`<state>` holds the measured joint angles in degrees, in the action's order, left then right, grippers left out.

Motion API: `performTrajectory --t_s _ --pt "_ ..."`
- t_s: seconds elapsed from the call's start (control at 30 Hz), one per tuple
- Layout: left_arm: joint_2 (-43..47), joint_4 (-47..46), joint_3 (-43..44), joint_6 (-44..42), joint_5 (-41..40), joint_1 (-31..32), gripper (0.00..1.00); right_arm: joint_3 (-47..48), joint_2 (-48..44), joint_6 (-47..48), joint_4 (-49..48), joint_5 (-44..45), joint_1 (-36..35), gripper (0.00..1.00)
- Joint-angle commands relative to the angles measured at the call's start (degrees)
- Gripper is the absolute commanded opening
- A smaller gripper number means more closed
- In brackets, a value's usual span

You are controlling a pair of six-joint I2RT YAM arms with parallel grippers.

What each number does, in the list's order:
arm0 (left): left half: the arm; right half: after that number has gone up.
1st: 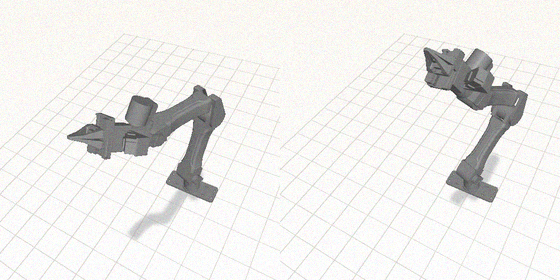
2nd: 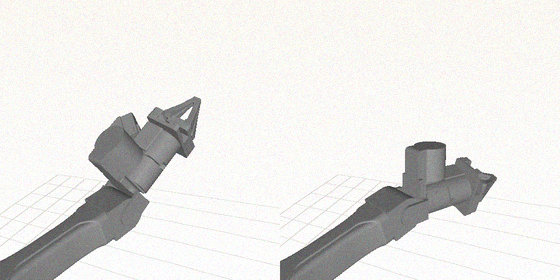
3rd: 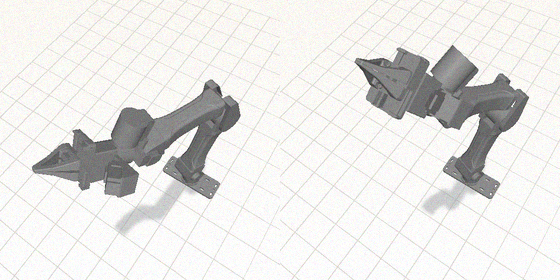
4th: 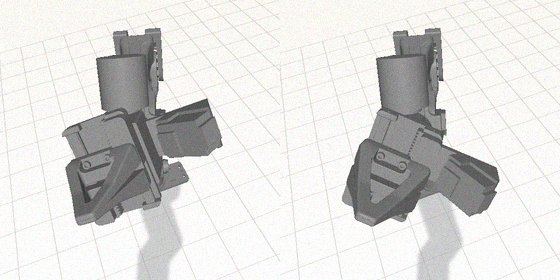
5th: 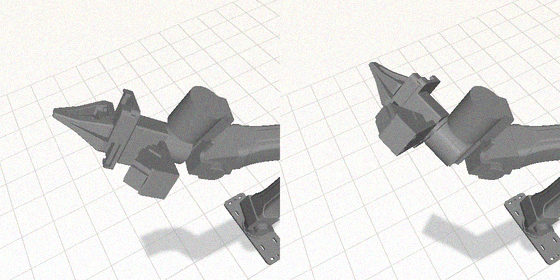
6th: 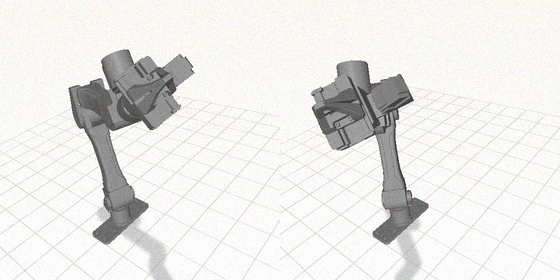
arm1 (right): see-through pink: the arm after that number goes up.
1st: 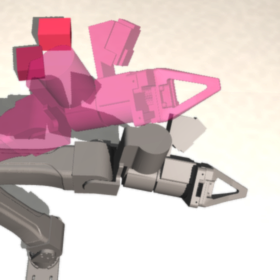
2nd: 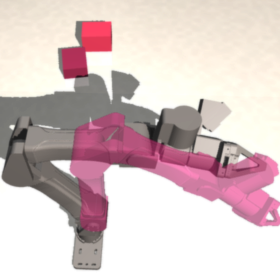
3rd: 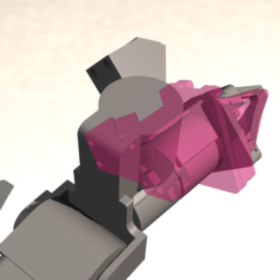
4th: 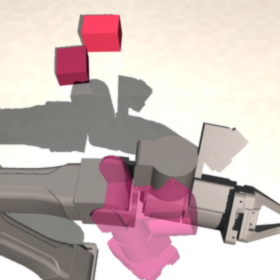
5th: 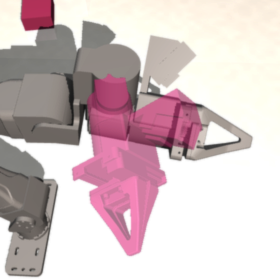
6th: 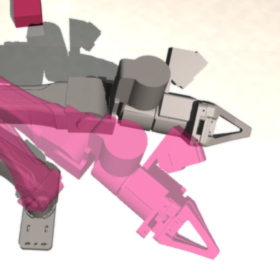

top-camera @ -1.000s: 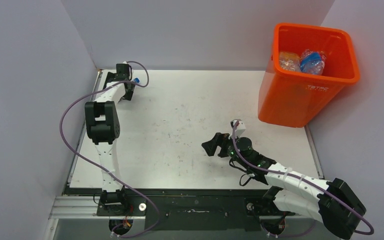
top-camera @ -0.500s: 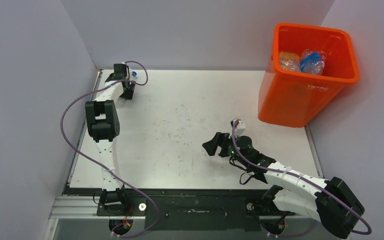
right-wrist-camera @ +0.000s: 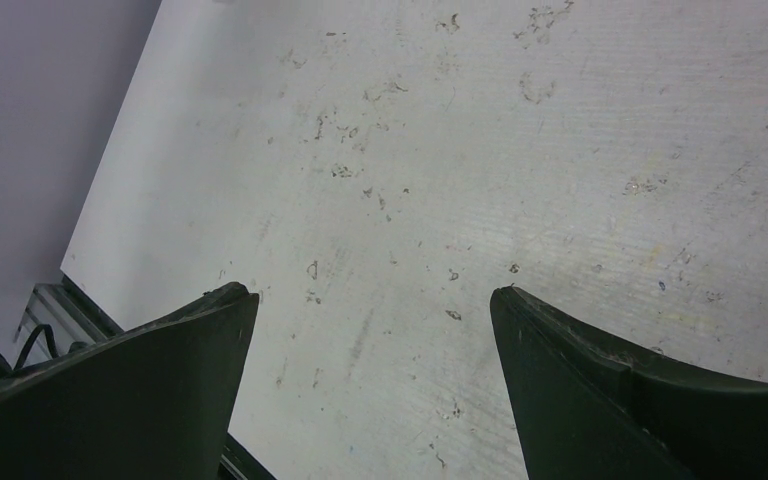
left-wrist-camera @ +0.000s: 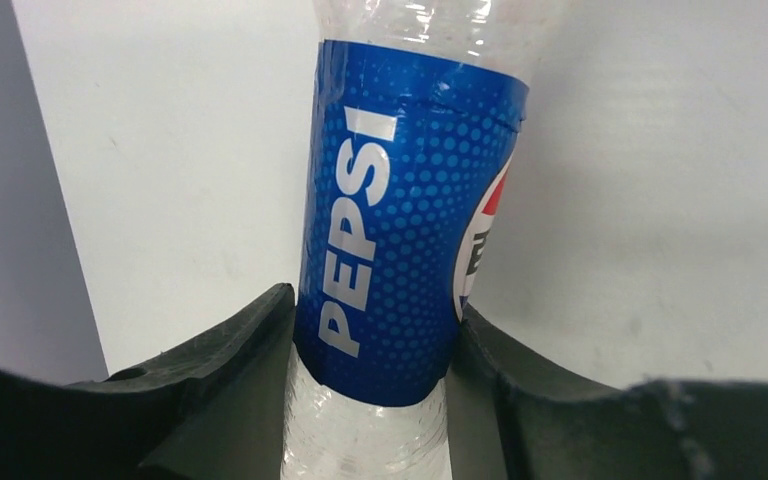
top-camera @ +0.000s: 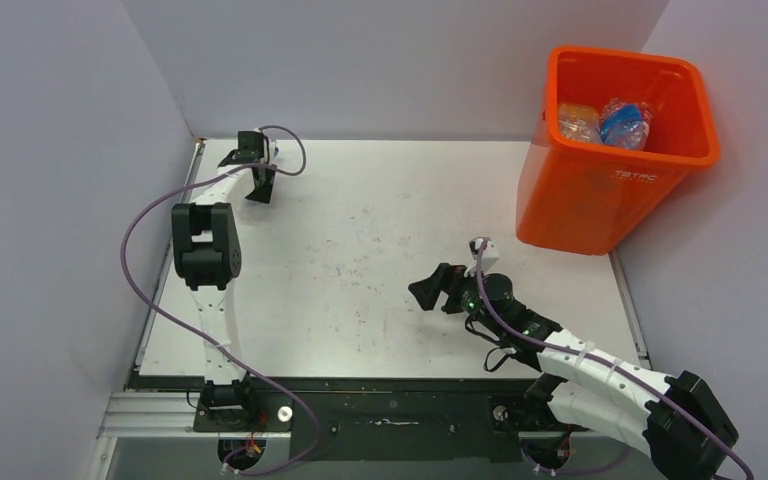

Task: Put the plastic bottles in the bin
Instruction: Pick up the plastic bottle at the center of the board.

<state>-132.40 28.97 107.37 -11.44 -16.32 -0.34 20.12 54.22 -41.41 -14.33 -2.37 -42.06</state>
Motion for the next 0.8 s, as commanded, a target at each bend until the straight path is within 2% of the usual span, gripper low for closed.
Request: performTrajectory --t_s 0.0,0.1,0.17,0.3,0.43,0.57,0.77 --pt "13.7 -3.9 -6.3 3.3 1.8 3.8 0.34 3.2 -3.2 0.9 2.1 1.9 -0.6 0.90" --pt "24.2 -7.3 -12.6 7.3 5.9 5.5 0.31 6.1 -4.2 3.4 4.3 2.1 -1.0 0.90" --pt "33.9 -12.0 -18.8 12.5 12.9 5.9 0.29 8.6 -4.4 5.5 5.1 1.6 -1.2 0.90" --pt "51.4 -30.0 -36.1 24.9 30.4 6.6 0.29 12.4 -3.9 7.1 0.5 -3.2 -2.1 0.90" --pt "66.9 -49.1 -54.4 34.6 43.4 12.8 0.29 15.9 -2.2 8.6 -6.1 -4.2 -6.6 0.90" --pt "77.6 -64.4 -68.5 42.0 49.2 20.1 0.31 18.0 -1.5 10.3 -13.5 -0.7 -11.5 0.90" --pt "86.6 -74.2 -79.3 44.6 51.4 25.4 0.30 19.2 -1.2 16.6 -22.3 5.9 -19.6 0.90"
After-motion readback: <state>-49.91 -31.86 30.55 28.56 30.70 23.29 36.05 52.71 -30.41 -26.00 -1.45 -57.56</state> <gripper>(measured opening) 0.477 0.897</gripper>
